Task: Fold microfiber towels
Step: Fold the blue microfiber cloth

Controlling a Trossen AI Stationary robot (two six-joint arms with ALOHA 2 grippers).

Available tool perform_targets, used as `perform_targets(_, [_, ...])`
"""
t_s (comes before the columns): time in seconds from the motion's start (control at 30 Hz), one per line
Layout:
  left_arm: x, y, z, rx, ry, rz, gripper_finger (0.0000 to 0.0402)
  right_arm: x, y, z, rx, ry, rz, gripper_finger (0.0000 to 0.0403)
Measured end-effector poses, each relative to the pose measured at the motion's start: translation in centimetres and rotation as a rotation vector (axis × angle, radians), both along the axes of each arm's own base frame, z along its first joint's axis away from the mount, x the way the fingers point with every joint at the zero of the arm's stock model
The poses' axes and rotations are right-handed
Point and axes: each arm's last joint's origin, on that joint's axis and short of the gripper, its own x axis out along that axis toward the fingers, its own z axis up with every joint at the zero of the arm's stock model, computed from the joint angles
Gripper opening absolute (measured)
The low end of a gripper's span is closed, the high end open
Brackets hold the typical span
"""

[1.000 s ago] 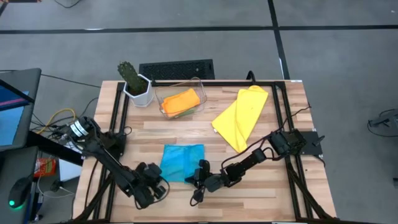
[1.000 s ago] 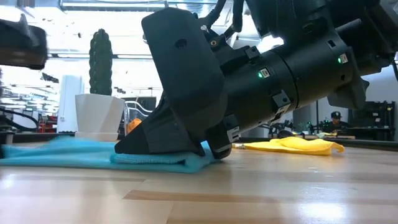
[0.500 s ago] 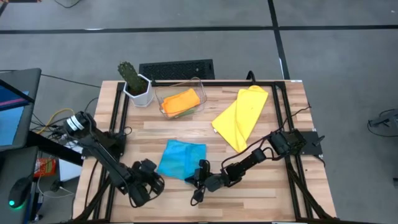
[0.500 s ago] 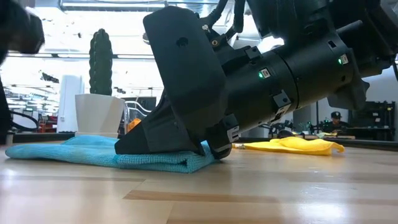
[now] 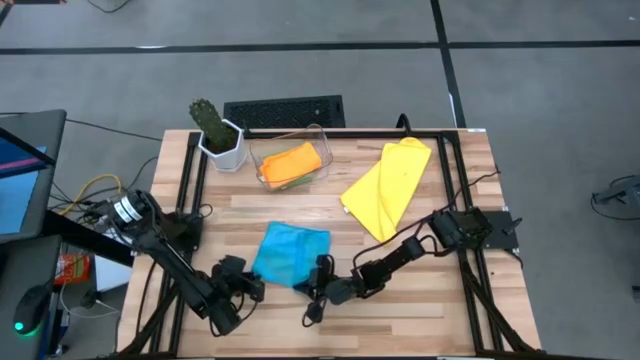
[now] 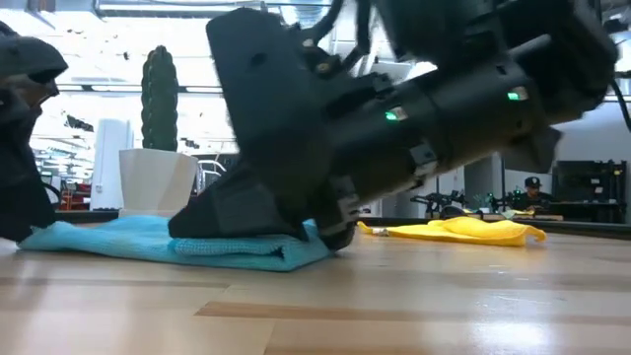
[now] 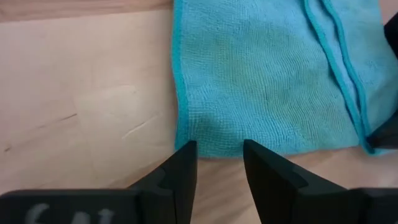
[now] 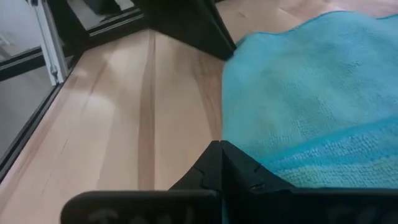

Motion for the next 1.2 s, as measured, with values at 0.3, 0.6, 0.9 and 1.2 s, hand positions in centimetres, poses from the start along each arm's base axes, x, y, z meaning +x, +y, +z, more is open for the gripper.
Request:
perform_targets(0.3, [0.2,0.0,-1.8,0.037,-0.046,0.092,0.0123,1.7,-0.9,1.2,0.049,-0.029,0.054,0.0024])
perform_targets(0.6, [0.3,0.0,-2.0,0.035,-0.045,0.089,0.0053,0.1,-3.9,10.6,-0.139,0.083,-0.112,0.0019])
perform_targets(0.9, [0.4,0.0,-2.0,0.035,-0.049,0.085,0.0014,0.2,-11.6,10.1,-0.225,0.376,0.000,0.0007])
perform_targets(1.2, [0.4,0.0,-2.0,0.050,-0.041,0.059,0.0007,1.2,-11.7,6.6,-0.194,0.405,0.069,0.0013])
